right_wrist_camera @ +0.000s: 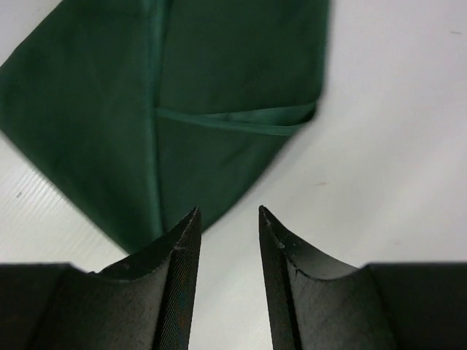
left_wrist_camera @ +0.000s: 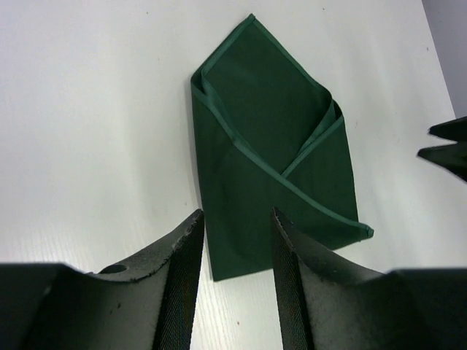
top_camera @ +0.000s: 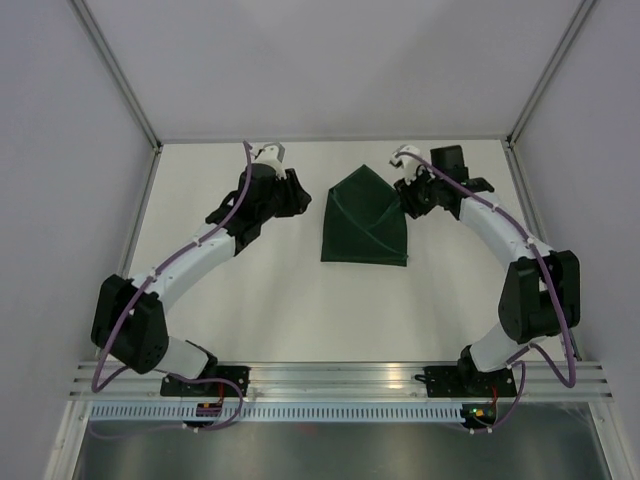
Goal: Fold the napkin, place the utensils inside, and roll it up
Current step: Adjust the napkin at the center of the board.
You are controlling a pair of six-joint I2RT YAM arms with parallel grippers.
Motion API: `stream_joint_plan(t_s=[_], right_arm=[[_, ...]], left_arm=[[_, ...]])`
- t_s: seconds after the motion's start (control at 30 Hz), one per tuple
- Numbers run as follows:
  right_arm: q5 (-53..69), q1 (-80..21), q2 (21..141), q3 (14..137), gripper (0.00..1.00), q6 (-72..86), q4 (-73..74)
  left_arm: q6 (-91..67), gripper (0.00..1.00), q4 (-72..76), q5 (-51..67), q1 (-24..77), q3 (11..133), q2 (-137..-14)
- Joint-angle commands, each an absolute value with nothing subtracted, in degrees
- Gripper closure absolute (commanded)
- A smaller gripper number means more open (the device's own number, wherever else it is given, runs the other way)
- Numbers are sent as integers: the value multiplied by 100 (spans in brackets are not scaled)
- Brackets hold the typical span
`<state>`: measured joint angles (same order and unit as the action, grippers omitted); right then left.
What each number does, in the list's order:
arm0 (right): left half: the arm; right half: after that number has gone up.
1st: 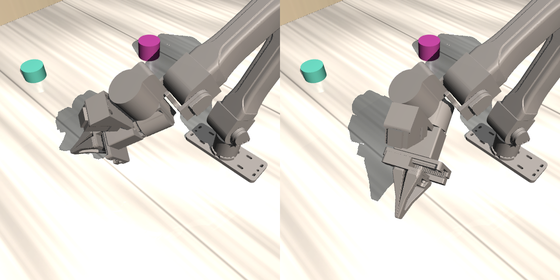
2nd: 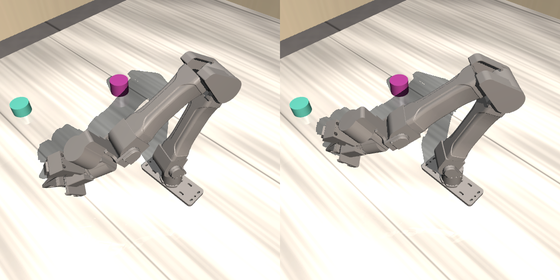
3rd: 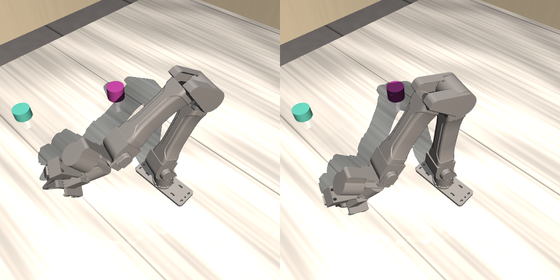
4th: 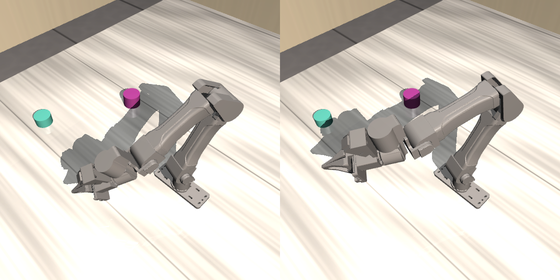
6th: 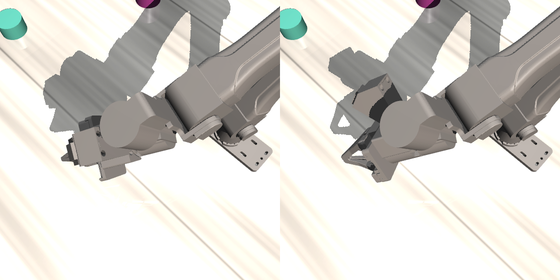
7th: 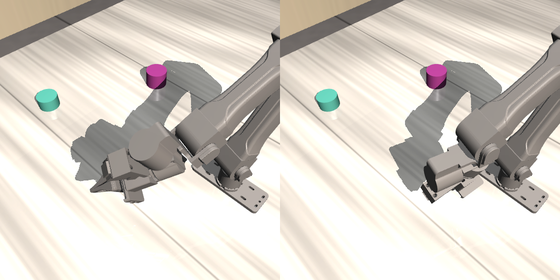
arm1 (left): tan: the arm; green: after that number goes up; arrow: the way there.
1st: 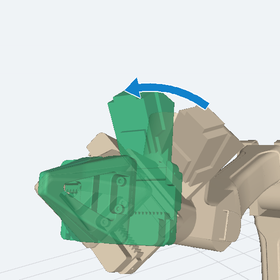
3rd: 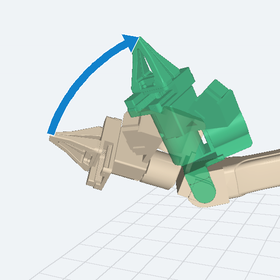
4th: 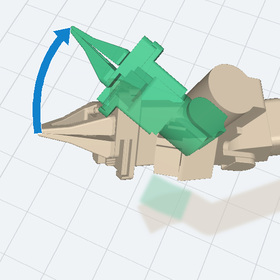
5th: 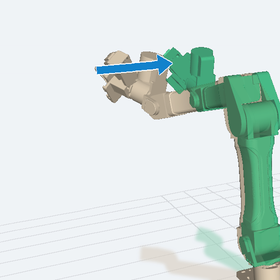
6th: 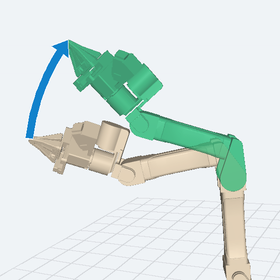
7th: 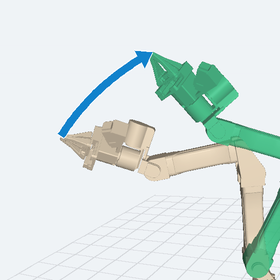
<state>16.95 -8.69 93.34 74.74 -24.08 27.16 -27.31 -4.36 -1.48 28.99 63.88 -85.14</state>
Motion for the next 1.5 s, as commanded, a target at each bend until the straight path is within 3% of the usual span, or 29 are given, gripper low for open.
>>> stream_joint_plan(t_s=[0.0,0.3,0.6,0.9,1.47], right_arm=[[1994,-1405,8992,6892,56,-3216,2645],[2232,-1837,8658,6267,52,-4122,2743],[2523,-2108,8525,5740,47,-4306,2549],[1838,-2742,8710,5344,47,-4342,1996],[695,-3234,9220,5387,32,-4324,1485]], left_arm=[[-2593,53,-510,-158,2927,6082,-7972],[-2856,52,-633,-510,2936,5643,-7541],[-2988,52,-773,-378,3032,6003,-7796],[-3067,53,-756,-483,3146,5994,-7910],[-3041,53,-747,-396,3287,6293,-8349]])
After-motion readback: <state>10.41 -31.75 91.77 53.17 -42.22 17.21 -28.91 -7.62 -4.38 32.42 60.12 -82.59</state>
